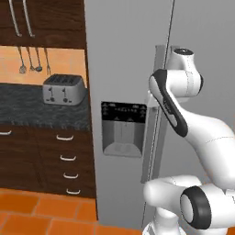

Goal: Navigate to the dishwasher.

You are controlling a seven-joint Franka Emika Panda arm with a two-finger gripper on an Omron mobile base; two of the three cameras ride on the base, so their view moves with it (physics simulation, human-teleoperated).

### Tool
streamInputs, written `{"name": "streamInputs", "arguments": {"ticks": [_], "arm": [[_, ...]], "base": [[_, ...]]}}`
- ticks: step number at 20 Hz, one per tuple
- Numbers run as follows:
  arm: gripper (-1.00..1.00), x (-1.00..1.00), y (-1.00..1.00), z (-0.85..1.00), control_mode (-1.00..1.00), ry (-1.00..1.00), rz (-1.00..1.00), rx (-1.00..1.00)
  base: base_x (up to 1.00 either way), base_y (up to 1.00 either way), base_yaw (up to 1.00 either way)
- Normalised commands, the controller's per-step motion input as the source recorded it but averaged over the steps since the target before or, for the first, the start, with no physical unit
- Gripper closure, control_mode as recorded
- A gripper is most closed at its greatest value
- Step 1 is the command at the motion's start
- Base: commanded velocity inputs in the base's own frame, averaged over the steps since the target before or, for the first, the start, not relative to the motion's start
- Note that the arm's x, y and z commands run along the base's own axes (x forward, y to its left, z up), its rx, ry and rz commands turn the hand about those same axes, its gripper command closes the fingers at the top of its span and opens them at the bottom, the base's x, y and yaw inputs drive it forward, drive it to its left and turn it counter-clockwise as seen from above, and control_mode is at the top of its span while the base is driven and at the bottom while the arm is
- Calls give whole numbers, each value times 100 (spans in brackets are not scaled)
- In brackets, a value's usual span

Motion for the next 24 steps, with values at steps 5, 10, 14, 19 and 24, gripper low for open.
{"name": "streamInputs", "arguments": {"ticks": [5,10,14,19,24], "arm": [[-100,0,0,0,100,0,0,0],[-100,0,0,0,100,0,0,0],[-100,0,0,0,100,0,0,0],[-100,0,0,0,100,0,0,0],[-100,0,0,0,100,0,0,0]], "base": [[0,27,84],[0,20,96],[0,18,99],[-2,6,73],[41,3,4]]}}
